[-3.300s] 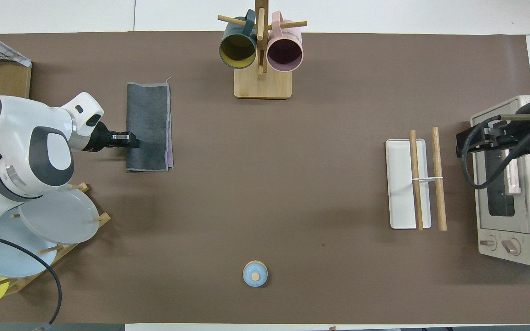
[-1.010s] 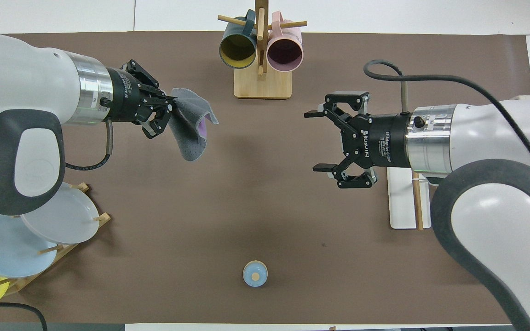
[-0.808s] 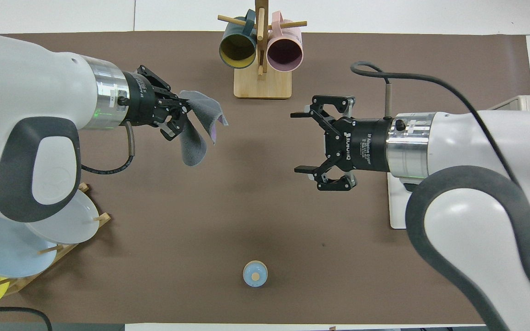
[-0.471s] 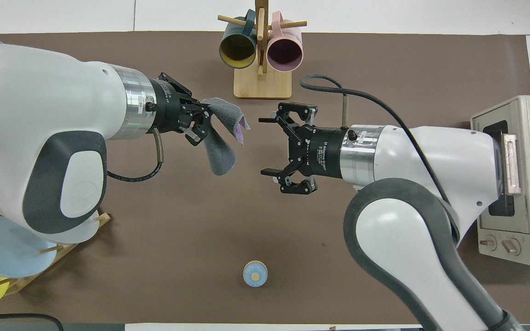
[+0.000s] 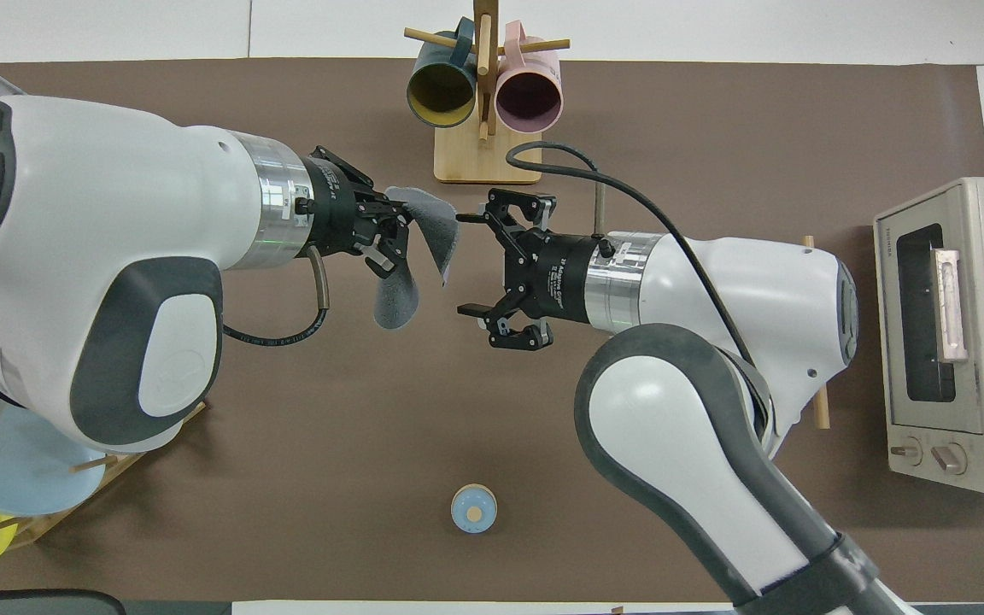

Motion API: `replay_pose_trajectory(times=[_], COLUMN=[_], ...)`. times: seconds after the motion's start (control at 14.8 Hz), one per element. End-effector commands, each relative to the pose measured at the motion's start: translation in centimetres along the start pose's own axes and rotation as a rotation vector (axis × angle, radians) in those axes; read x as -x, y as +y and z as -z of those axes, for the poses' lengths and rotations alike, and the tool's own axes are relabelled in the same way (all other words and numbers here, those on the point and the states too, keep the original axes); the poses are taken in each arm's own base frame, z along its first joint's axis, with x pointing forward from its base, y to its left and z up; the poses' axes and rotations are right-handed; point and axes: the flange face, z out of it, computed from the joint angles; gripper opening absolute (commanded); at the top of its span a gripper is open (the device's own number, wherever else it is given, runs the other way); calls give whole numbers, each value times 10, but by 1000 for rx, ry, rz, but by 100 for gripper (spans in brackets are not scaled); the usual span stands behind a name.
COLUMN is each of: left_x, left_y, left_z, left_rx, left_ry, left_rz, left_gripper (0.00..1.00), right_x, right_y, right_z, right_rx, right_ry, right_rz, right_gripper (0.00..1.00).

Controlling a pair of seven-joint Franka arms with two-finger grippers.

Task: Fold towel and hang on rack
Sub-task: 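Grasp the hanging towel with the right gripper beside the left gripper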

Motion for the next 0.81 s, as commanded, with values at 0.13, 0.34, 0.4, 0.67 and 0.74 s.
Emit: replay_pose_trajectory(times=[0.13,0.34,0.4,0.67,0.74], left_x=[-5,-5,-6,-6,-6], left_y=[-12,-12,-11,-11,-11], left_z=[1,1,1,1,1], left_rx=[21,24,24,24,24], left_ry=[-10,-9,-9,-9,-8], left_rz=[33,32,33,34,42], left_gripper=[0,0,0,0,0], right_x=[4,5,6,6,4], right_y=[-24,-36,-38,-35,-35], right_z=[-14,-7,-4,-13,-14], right_rx=[-49,-71,-77,-89,-100], right_ry=[-35,-40,-40,-24,-16], right_rz=[-38,-34,-33,-12,-14], right_gripper=[100,100,100,100,100])
